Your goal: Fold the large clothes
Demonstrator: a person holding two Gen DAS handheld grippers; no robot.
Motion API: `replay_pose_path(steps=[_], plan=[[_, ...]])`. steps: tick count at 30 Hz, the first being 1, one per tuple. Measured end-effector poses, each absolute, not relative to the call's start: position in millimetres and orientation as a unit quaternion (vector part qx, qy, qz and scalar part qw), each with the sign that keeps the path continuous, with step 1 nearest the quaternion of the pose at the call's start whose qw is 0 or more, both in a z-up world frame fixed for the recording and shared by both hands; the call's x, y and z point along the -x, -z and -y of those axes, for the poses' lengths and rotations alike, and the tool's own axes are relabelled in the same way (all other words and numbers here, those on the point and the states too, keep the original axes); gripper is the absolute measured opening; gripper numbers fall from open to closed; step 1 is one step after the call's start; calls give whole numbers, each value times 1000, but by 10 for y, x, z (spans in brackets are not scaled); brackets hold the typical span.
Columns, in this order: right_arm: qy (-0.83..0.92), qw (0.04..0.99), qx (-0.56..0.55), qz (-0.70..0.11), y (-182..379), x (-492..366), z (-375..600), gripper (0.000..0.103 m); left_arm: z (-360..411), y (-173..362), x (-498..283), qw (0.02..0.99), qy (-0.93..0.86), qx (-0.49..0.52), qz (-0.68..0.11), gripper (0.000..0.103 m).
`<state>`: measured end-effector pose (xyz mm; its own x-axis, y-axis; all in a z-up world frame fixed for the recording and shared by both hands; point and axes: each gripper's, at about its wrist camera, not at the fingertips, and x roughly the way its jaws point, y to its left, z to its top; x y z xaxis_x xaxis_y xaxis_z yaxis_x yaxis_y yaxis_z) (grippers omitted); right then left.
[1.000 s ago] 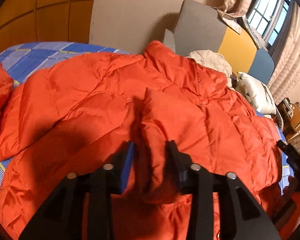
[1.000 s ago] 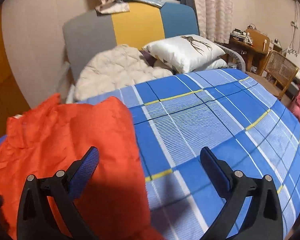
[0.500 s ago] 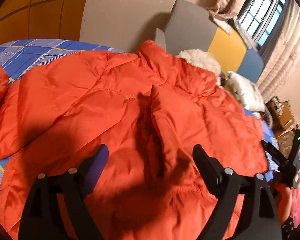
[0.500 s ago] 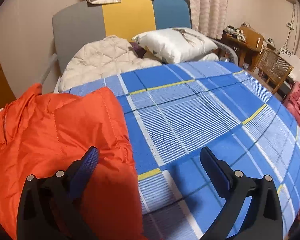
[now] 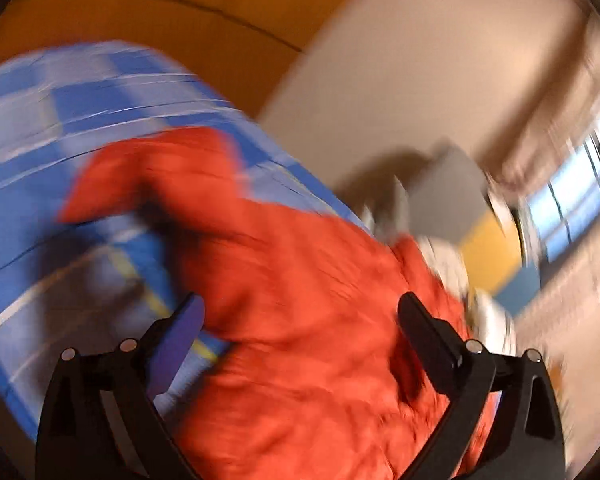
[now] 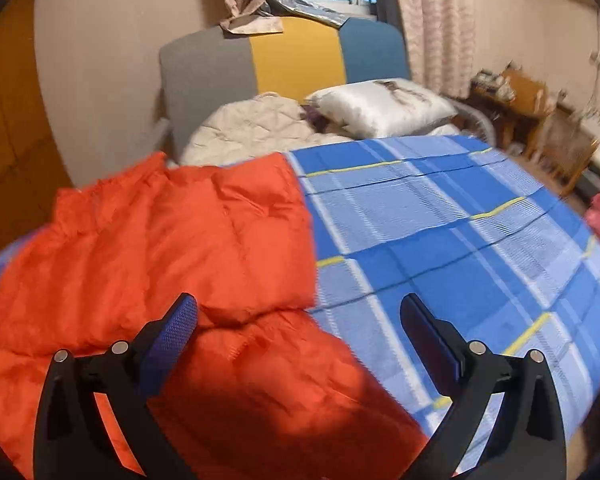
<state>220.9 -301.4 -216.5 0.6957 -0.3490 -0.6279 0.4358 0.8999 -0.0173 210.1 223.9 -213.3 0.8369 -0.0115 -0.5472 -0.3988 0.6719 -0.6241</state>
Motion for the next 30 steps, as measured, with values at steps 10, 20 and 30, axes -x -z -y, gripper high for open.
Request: replay_pose_path(steps=[10,20,30], plan=[[248,901,-51,-353,2399,-2281,3033,100,-3212,2746,-2020,743,-131,625,-199,101],[247,898,-66,-357,2445,-2261,3072,100,-3543,3140,-2261,666,-151,712,-160,79],[242,895,-71,-367,2477,-2281,3093,100,-3971,2811,-2066,715,-148,667,-149,17]])
